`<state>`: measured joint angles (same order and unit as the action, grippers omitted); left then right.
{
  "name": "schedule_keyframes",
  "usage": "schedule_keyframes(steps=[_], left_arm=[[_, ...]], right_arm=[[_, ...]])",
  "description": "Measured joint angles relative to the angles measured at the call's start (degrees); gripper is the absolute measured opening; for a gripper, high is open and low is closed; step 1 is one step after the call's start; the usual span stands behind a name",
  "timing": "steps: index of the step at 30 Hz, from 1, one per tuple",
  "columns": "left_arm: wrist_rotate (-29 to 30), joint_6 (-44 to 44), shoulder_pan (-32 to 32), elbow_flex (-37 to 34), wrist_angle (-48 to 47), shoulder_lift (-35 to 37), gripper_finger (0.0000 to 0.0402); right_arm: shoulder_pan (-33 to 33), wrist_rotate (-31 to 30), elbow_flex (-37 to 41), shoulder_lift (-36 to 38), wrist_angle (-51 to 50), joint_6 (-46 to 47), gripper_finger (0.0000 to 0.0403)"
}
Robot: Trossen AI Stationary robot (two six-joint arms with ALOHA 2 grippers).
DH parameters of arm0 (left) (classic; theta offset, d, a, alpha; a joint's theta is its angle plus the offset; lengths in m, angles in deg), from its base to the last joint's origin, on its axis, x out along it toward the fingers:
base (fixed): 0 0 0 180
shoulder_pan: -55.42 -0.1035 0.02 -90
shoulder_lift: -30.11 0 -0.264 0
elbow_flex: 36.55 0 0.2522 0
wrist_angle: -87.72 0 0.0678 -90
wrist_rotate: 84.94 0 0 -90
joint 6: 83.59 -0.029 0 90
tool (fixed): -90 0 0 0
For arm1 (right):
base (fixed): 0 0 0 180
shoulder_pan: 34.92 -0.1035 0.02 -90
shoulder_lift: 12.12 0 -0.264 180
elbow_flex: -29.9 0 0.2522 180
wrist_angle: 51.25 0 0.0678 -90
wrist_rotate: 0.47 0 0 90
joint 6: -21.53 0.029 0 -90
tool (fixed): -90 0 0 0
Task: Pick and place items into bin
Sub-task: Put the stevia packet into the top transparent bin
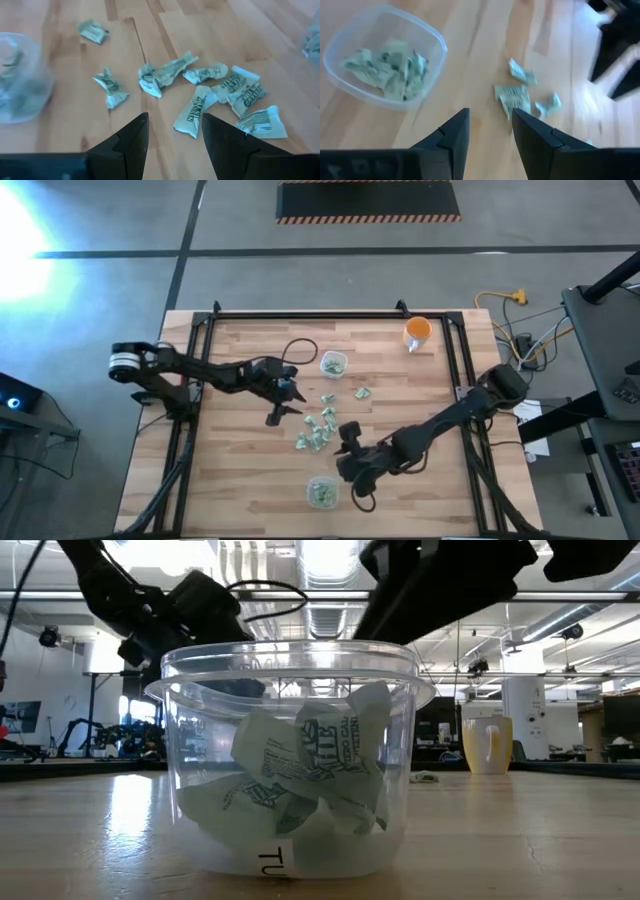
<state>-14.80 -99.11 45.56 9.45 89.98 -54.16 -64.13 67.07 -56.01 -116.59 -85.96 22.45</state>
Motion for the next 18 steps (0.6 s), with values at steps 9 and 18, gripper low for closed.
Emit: schedule_keyframes(steps=[9,18], left_arm=[[0.0,0.1,3.2,2.2,1.4,-6.3,0.0167],[0.9,-0.3,5.6,2.3,3.6,-6.6,0.0167]], right_arm=[[0.0,-4.8,0.2,0.9,-7.7,7.0,0.0127],[0.0,-13.0,0.2,1.9,-22.0,20.9,0.0115]])
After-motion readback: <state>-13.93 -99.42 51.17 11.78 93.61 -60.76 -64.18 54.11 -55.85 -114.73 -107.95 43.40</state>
